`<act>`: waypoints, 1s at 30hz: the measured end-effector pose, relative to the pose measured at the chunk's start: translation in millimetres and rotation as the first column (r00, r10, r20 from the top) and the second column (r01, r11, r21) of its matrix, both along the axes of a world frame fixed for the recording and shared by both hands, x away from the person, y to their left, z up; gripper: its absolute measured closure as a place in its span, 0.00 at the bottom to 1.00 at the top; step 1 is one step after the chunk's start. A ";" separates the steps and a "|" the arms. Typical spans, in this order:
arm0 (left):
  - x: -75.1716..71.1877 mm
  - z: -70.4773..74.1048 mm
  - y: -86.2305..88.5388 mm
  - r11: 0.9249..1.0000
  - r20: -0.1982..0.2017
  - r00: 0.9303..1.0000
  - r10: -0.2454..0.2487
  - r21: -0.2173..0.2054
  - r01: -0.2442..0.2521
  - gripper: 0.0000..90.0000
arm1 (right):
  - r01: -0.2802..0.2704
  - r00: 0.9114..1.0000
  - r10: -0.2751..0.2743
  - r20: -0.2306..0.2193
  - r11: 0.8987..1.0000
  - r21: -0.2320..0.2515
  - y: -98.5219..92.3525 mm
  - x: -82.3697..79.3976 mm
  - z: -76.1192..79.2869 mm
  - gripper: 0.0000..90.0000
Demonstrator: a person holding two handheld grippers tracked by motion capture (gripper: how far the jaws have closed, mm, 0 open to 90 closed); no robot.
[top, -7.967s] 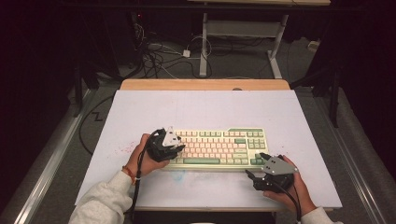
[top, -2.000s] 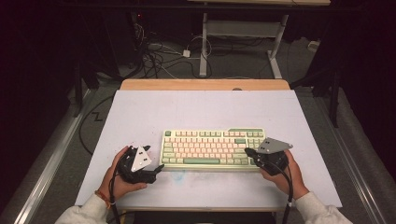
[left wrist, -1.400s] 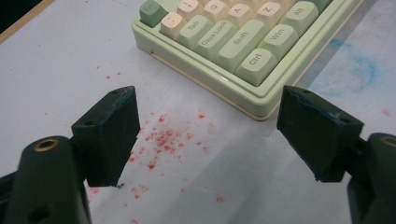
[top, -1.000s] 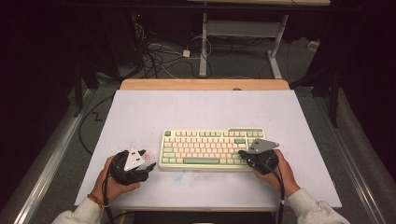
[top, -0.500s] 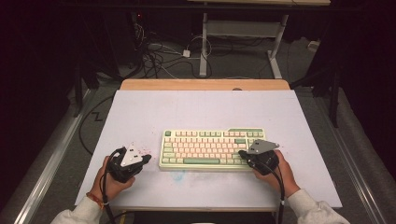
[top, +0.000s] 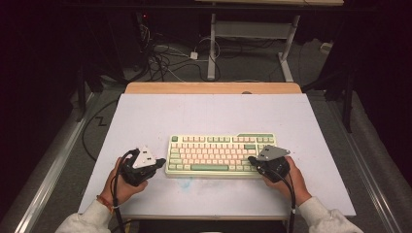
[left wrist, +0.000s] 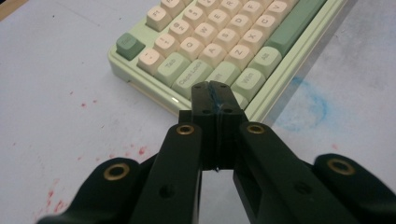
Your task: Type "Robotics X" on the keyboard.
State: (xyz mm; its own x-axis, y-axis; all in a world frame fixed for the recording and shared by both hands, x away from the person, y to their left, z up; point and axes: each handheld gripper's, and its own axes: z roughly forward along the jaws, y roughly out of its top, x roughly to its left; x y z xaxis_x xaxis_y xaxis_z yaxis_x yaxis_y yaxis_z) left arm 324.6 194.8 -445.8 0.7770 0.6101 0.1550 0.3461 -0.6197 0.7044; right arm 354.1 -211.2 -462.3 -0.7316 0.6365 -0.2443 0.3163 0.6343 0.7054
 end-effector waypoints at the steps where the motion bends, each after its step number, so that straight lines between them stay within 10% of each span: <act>1: 1.6 0.2 -2.1 1.000 -0.011 1.000 -0.009 -0.006 0.009 0.98 | -0.001 1.000 0.001 0.000 1.000 -0.001 0.0 0.0 0.0 1.00; 30: 39.2 -3.2 -76.7 0.985 -0.054 0.988 -0.145 0.086 0.149 0.98 | -0.004 1.000 0.004 0.001 1.000 0.000 -0.3 0.1 -0.2 1.00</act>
